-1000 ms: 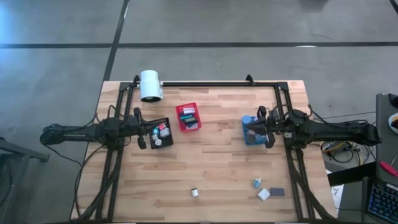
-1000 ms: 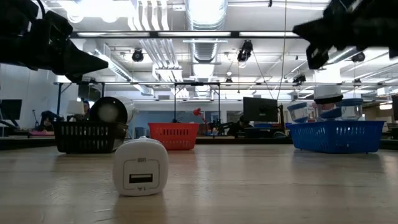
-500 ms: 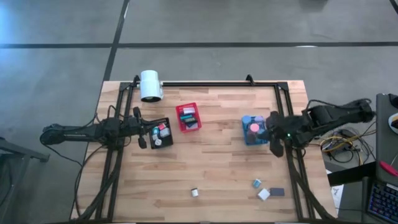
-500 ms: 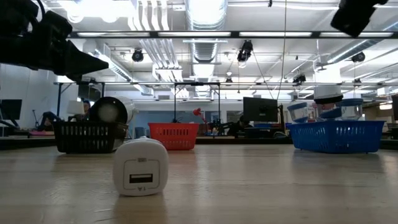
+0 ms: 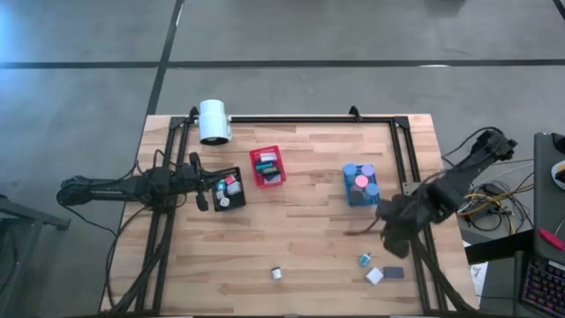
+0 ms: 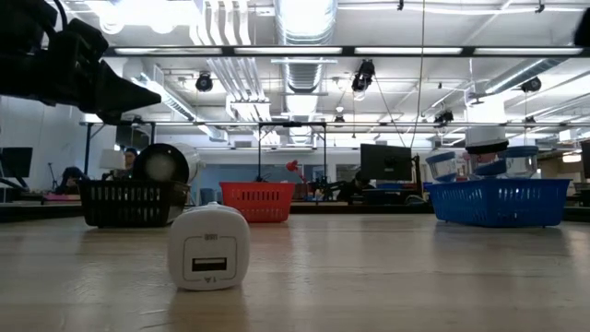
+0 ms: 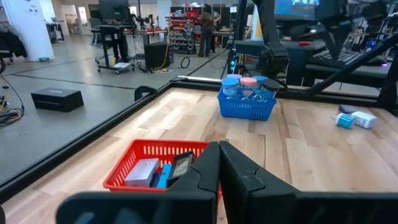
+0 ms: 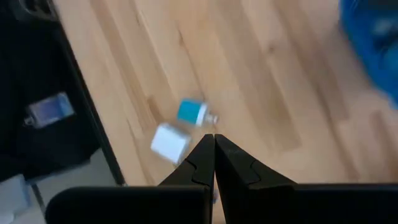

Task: Pick & Place Office items
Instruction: Put the purple digital clock into the red bin

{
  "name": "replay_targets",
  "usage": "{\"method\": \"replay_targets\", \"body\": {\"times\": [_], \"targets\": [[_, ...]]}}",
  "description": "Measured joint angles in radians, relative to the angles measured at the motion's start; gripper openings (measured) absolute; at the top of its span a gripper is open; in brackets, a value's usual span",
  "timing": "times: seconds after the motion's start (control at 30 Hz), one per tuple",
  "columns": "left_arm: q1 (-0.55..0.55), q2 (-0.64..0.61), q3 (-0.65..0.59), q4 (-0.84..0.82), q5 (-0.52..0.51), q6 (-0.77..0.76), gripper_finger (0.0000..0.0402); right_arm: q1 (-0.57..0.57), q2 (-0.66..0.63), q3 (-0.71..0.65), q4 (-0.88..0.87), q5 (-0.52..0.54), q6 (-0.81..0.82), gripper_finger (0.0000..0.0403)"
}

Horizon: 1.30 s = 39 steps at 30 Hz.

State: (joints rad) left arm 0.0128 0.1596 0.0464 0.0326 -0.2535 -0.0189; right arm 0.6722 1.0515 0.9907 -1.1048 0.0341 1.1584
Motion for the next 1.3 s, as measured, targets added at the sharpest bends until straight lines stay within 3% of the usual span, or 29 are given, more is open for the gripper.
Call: {"method": "replay_targets", "body": {"times": [0.27, 0.47, 0.83, 1.3], "targets": [[0.000, 0.000, -0.001, 0.000, 0.000, -0.014, 0.0014, 0.167, 0.177, 0.000, 0.024, -0.045, 0.154, 0.0025], [0.000, 0.000, -0.001, 0.000, 0.000, -0.015, 0.0014, 0.249, 0.279, 0.000, 0.099, -0.079, 0.201, 0.0098], [0.000, 0.000, -0.002, 0.000, 0.001, -0.019, 0.0012, 0.293, 0.440, -0.004, 0.207, -0.096, 0.081, 0.0217], [0.000, 0.000, -0.002, -0.004, 0.001, -0.015, 0.0014, 0.321, 0.540, -0.047, 0.246, -0.149, 0.045, 0.0247]]}}
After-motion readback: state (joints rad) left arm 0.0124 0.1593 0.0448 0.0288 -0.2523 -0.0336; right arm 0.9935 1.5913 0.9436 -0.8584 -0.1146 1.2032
